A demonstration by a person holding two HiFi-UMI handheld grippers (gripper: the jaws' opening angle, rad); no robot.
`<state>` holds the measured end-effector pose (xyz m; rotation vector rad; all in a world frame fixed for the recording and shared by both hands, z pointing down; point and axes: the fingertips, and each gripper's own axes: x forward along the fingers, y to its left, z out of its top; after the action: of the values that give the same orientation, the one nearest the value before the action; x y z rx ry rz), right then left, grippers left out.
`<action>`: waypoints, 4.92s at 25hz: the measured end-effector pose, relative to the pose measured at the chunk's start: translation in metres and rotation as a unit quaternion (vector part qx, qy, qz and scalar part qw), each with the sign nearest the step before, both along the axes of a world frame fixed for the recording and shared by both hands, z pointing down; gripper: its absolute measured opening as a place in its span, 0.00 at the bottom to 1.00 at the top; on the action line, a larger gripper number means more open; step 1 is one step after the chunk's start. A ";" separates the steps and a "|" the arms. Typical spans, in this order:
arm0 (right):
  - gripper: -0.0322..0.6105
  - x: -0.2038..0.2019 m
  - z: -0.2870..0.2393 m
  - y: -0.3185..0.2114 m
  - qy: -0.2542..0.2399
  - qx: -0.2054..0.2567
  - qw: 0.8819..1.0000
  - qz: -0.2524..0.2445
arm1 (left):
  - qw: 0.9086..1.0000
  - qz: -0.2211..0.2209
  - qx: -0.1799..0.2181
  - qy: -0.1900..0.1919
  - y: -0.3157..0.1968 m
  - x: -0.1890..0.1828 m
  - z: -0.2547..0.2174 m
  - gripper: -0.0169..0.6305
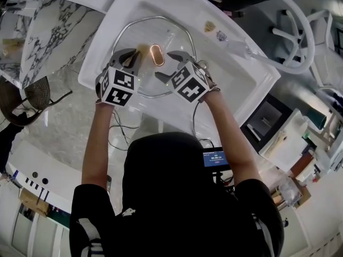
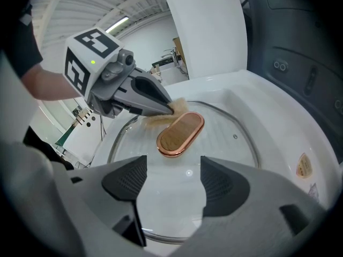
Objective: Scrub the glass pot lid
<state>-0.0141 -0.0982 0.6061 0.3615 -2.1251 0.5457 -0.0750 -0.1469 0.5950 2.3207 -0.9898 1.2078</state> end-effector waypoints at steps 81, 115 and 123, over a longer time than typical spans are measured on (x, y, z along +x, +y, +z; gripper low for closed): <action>0.05 -0.032 -0.338 0.103 -0.158 0.305 0.918 0.198 | 0.947 -0.104 0.235 0.194 0.166 -0.040 -0.316 0.05; 0.05 0.050 -0.446 0.247 -0.248 0.414 0.857 0.182 | 0.893 -0.148 0.384 0.184 0.323 0.021 -0.422 0.05; 0.05 0.059 -0.447 0.272 -0.253 0.416 0.854 0.185 | 0.889 -0.148 0.394 0.180 0.347 0.028 -0.425 0.05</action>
<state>0.0444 0.1735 0.1594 1.2465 -2.7491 -0.1493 -0.0469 0.2004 0.1702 2.6477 -1.8352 0.2214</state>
